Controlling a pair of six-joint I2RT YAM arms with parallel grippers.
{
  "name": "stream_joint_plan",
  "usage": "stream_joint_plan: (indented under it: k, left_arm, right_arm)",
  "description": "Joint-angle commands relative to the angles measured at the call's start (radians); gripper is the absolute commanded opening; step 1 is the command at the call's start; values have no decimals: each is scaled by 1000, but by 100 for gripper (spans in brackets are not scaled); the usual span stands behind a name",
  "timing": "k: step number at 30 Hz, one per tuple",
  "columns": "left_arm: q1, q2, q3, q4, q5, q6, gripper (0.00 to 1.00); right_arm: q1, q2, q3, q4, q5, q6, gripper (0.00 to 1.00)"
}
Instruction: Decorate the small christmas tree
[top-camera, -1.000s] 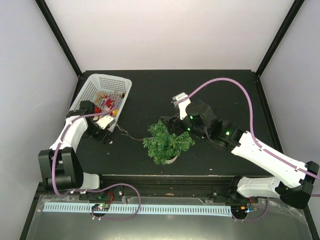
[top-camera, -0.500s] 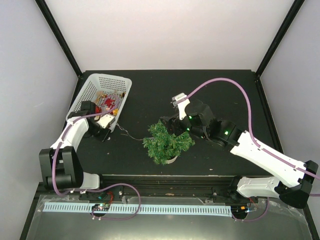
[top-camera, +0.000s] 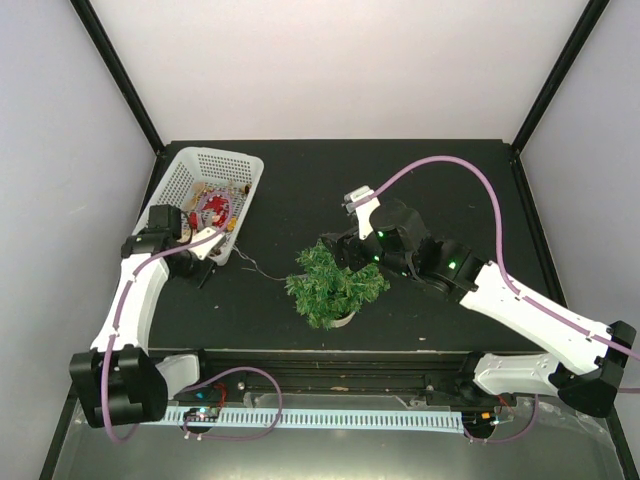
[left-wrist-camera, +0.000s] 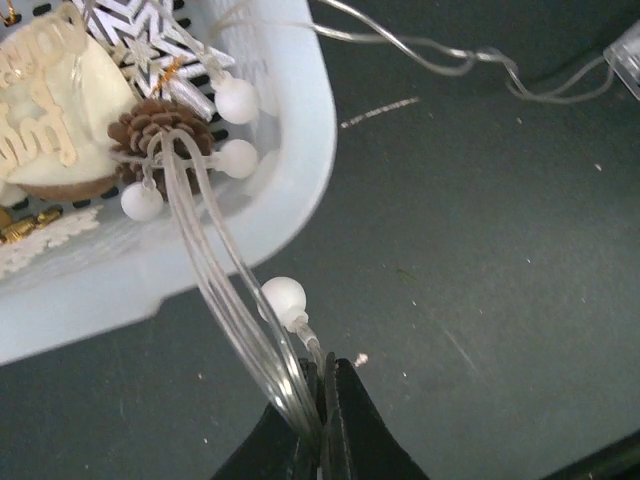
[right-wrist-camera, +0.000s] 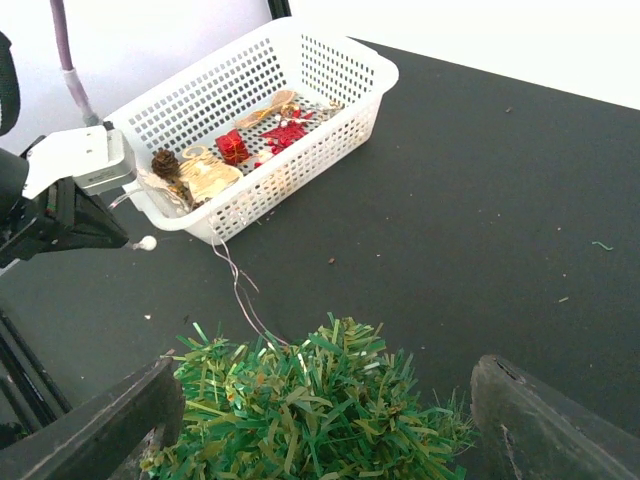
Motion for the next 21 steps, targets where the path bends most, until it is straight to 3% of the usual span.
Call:
stream_joint_plan:
  k: [1,7,13,21]
  left_arm:
    - [4,-59,43,-134,2,81,2]
    - [4,-99,185,-210,-19,116,2]
    - [4,-38,400,-260,-7,102,1]
    - [2,75,742,-402,115,128,1]
  right_arm:
    - [-7,-6,-11,21,-4,-4,79]
    - [-9,-24,-10,32,1,-10,80]
    - [-9,-31,-8,39,1,-5,79]
    - [-11,-69,-12,30,29,-12,80]
